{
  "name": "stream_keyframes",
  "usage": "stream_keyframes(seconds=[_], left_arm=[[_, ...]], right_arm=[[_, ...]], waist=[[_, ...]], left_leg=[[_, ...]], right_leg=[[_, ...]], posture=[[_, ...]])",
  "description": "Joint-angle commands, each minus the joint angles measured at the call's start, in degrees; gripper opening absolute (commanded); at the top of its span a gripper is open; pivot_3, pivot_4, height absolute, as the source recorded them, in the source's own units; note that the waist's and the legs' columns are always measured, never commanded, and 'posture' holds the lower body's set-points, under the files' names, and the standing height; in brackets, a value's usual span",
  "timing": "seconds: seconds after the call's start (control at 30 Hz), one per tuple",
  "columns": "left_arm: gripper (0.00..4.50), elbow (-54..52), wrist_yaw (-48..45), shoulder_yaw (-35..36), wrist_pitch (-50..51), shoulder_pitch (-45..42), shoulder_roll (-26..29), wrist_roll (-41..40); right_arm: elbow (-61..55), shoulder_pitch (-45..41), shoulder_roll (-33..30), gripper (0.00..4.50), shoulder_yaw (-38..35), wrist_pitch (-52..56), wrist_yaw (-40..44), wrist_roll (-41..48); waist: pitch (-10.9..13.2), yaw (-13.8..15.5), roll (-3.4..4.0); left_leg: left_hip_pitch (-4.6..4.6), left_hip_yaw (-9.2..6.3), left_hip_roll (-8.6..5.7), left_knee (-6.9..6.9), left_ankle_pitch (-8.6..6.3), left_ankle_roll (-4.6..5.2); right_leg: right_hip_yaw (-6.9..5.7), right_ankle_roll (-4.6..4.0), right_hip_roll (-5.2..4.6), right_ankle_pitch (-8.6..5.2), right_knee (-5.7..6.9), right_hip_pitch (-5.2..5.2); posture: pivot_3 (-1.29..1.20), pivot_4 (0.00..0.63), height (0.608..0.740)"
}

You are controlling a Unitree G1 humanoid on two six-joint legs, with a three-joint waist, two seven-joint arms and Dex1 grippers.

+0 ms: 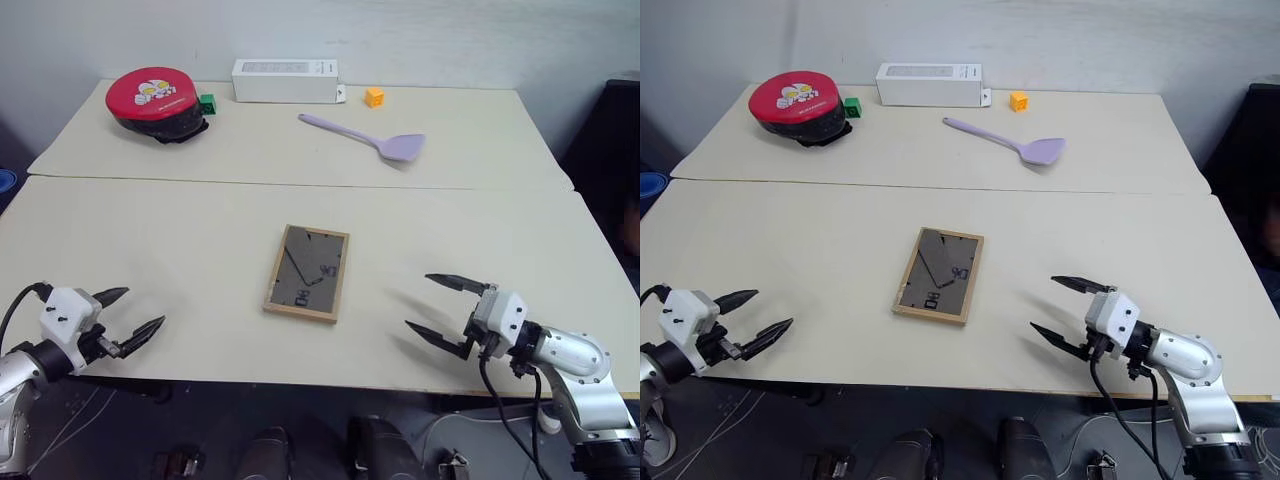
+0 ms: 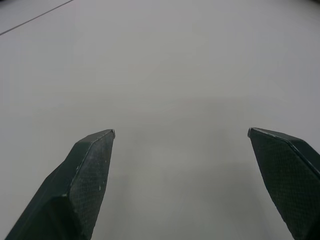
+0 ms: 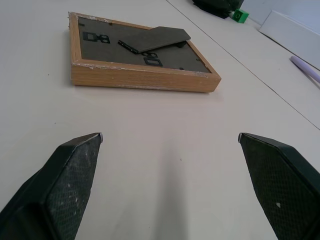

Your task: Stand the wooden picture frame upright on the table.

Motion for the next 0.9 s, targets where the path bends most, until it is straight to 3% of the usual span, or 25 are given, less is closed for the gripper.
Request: stream_keyframes(seconds=[0.03, 0.27, 0.3, 0.4, 0.5, 0.73, 0.8, 0.9], left_arm=[[4.5, -0.4, 0.6, 0.5, -1.8, -1.3, 0.6, 0.4], [4.5, -8.9, 0.1, 0.7, 4.8, -0.6, 0.2, -4.3], [4.5, -10.1, -0.3, 0.3, 5.6, -0.7, 0.5, -4.6], [3.88, -14.2, -1.9, -2.2, 7.2, -2.2, 2.0, -4.8], [3.03, -15.6, -1.2, -9.8, 8.5, -9.4, 3.2, -0.8], [0.73, -10.7, 2.2, -20.8, 11.4, -20.4, 0.7, 5.9], [0.08, -6.8, 2.2, -24.1, 10.8, -23.6, -1.2, 7.7], [0.03, -0.7, 3.4, -27.9, 8.7, -28.2, -4.0, 11.2]], right_arm=[[0.8, -1.8, -1.0, 4.48, -0.6, -1.9, 0.6, 0.0], [-0.5, -0.1, -0.7, 4.48, -0.5, -1.3, 1.7, 1.4], [-1.1, 0.2, -0.7, 4.31, -0.3, -0.7, 2.1, 2.1], [-3.4, -0.8, -0.4, 3.56, 0.9, 3.7, 1.3, 2.7], [-4.4, -5.5, 0.5, 2.62, 4.4, 10.0, -1.2, -0.3], [-1.4, -11.9, 4.5, 0.09, 9.7, 10.1, -6.7, -7.6], [1.2, -14.6, 6.4, 0.0, 12.2, 8.9, -7.3, -9.8], [6.3, -19.1, 9.4, 0.0, 14.4, 7.3, -10.5, -13.9]], waist=[[0.0, 0.0, 0.0], [0.0, 0.0, 0.0], [0.0, 0.0, 0.0], [0.0, 0.0, 0.0], [0.0, 0.1, 0.0], [0.0, -0.1, 0.02], [0.0, -0.2, 0.02], [0.0, -0.1, 0.01]], left_leg=[[0.0, 0.0, 0.0, 0.0, 0.0, 0.0], [-0.03, -0.01, 0.0, 0.0, 0.09, -0.17], [-0.03, 0.0, 0.0, 0.0, 0.08, -0.17], [-0.02, 0.02, 0.0, 0.03, 0.09, -0.16], [0.02, 0.0, 0.0, 0.04, 0.09, -0.17], [-0.15, 0.03, 0.0, 0.02, 0.16, -0.29], [-0.28, 0.15, 0.0, 0.11, 0.13, -0.25], [-0.29, 0.21, -0.02, 0.34, 0.15, -0.21]], right_leg=[[0.0, 0.0, 0.0, 0.0, 0.0, 0.0], [0.0, 0.0, 0.0, 0.0, -0.03, -0.01], [0.0, 0.0, 0.0, 0.0, -0.05, 0.0], [0.01, 0.01, 0.0, 0.0, -0.02, 0.01], [0.02, 0.0, 0.0, 0.0, 0.06, 0.02], [0.0, -0.02, 0.13, 0.0, 0.26, -0.21], [-0.02, 0.01, 0.14, 0.01, 0.25, -0.3], [-0.01, 0.09, 0.15, 0.06, 0.3, -0.28]], posture=[[0.0, 0.15, 0.74], [0.0, 0.15, 0.74], [0.0, 0.15, 0.74], [0.0, 0.15, 0.74], [0.0, 0.15, 0.74], [0.0, 0.15, 0.74], [0.0, 0.15, 0.74], [0.0, 0.15, 0.74]])
